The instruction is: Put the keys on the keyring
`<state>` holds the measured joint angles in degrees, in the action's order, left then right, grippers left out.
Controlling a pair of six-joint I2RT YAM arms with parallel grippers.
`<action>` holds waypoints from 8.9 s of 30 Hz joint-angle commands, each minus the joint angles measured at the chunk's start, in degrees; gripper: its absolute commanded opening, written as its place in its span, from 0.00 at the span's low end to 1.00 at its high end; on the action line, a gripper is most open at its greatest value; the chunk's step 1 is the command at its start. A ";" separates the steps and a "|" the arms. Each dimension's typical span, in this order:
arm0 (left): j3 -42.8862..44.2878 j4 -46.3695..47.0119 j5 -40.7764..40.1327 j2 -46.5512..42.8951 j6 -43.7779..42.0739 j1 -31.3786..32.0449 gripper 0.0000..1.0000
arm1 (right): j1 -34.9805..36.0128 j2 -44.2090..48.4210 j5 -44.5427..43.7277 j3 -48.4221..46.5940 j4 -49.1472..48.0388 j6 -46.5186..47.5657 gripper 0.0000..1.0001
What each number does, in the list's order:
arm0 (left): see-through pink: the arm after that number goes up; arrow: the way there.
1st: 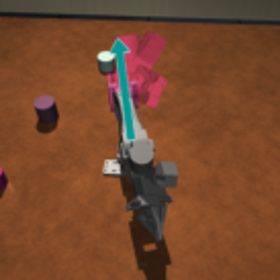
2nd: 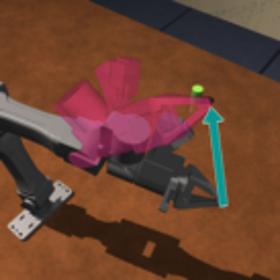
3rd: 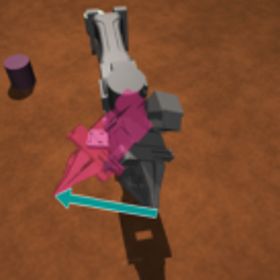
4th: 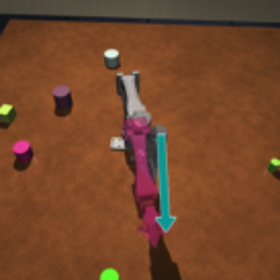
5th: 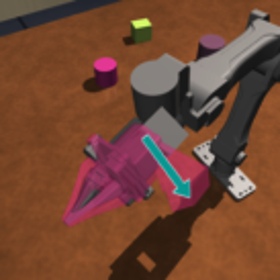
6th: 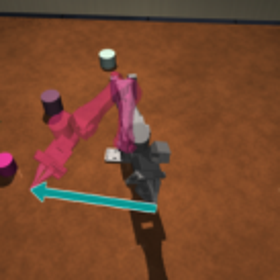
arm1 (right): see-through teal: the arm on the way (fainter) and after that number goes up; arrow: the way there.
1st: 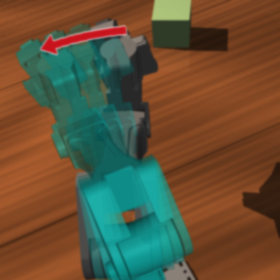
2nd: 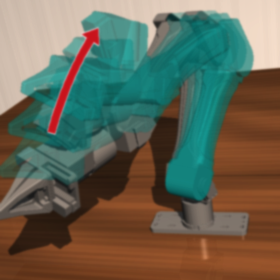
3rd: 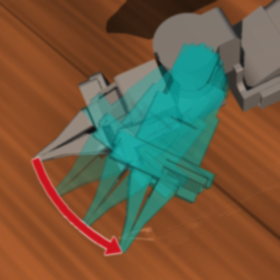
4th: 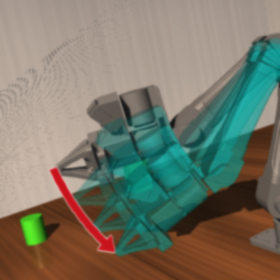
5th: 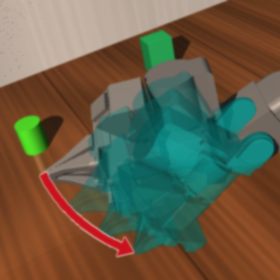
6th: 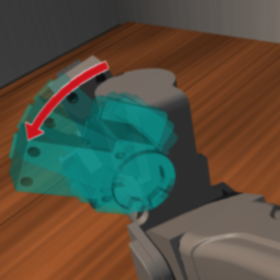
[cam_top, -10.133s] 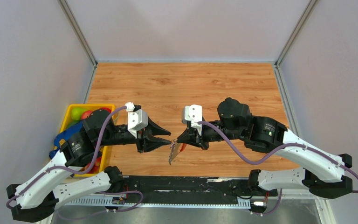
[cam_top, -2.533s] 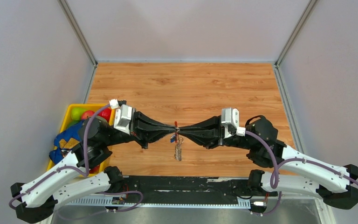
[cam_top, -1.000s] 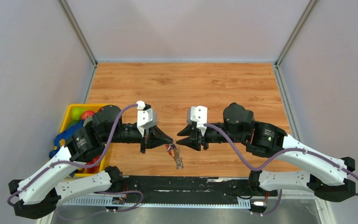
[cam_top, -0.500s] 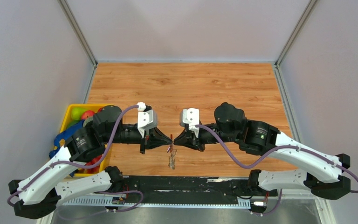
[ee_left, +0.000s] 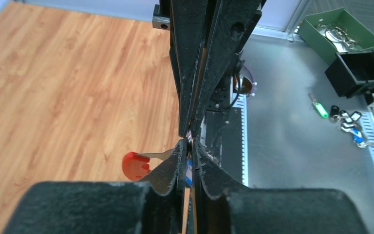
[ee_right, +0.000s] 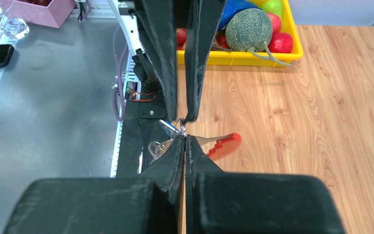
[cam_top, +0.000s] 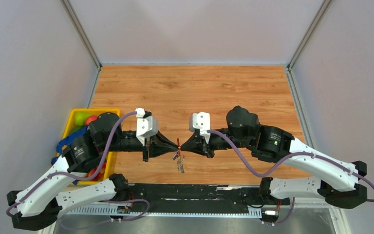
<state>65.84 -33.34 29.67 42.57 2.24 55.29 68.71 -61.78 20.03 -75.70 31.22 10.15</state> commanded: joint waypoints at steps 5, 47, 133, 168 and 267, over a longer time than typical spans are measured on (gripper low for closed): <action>-1.90 8.31 -1.64 -6.13 1.51 -0.10 0.41 | 0.13 4.11 -0.54 0.56 -5.49 -1.62 0.00; -6.95 15.87 -1.34 -3.88 6.00 -0.13 0.28 | 0.16 6.41 0.00 1.56 -11.39 -0.31 0.00; -17.35 17.51 -22.06 -9.08 14.36 -0.15 0.64 | 0.12 5.87 -28.99 12.91 -30.21 -10.55 0.00; -18.84 13.34 -27.55 -14.49 14.16 -0.13 0.71 | -14.16 -20.75 -35.38 17.16 -39.64 -18.24 0.00; -10.98 12.43 -36.72 -7.30 9.43 -0.15 1.00 | -31.64 7.17 -35.72 26.19 -22.06 -28.52 1.00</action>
<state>51.18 -21.39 -3.97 33.56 13.47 55.29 36.32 -54.87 -15.33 -44.29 8.36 -19.62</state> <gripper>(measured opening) 0.994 0.996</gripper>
